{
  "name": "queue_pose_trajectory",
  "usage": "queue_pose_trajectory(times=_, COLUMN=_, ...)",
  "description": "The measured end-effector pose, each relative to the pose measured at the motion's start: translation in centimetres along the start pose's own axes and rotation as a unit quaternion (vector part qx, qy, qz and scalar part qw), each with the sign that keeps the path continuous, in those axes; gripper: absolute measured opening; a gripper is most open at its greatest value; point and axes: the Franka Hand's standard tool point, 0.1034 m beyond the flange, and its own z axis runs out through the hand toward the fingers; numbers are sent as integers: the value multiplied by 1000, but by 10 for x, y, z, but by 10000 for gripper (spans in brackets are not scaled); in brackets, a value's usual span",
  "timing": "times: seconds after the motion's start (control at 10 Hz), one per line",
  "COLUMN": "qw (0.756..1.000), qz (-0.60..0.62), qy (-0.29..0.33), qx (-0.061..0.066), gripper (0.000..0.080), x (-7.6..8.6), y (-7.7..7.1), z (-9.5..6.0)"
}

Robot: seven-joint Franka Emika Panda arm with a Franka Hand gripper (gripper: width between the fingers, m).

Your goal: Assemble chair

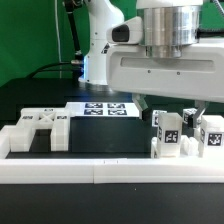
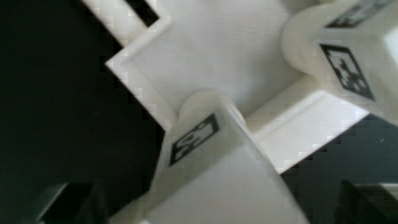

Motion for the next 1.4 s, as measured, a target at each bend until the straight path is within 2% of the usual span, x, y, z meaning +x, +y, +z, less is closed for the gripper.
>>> queue_pose_trajectory(times=0.3, qw=997, qz=-81, qy=0, qx=-1, gripper=648, x=0, y=0, z=0)
queue_pose_trajectory(times=0.5, qw=985, qz=-170, qy=1, qx=-5, gripper=648, x=2, y=3, z=0)
queue_pose_trajectory(times=0.7, qw=981, qz=-192, qy=1, qx=-6, gripper=648, x=2, y=4, z=0)
queue_pose_trajectory(times=0.8, qw=982, qz=-189, qy=1, qx=-6, gripper=558, x=2, y=4, z=0)
queue_pose_trajectory(times=0.9, qw=983, qz=-181, qy=1, qx=-6, gripper=558, x=3, y=4, z=0)
queue_pose_trajectory(times=1.0, qw=983, qz=-181, qy=1, qx=-6, gripper=362, x=3, y=5, z=0)
queue_pose_trajectory(times=1.1, qw=984, qz=-177, qy=1, qx=-6, gripper=290, x=3, y=5, z=0)
queue_pose_trajectory(times=1.4, qw=1000, qz=-31, qy=1, qx=-3, gripper=290, x=2, y=4, z=0)
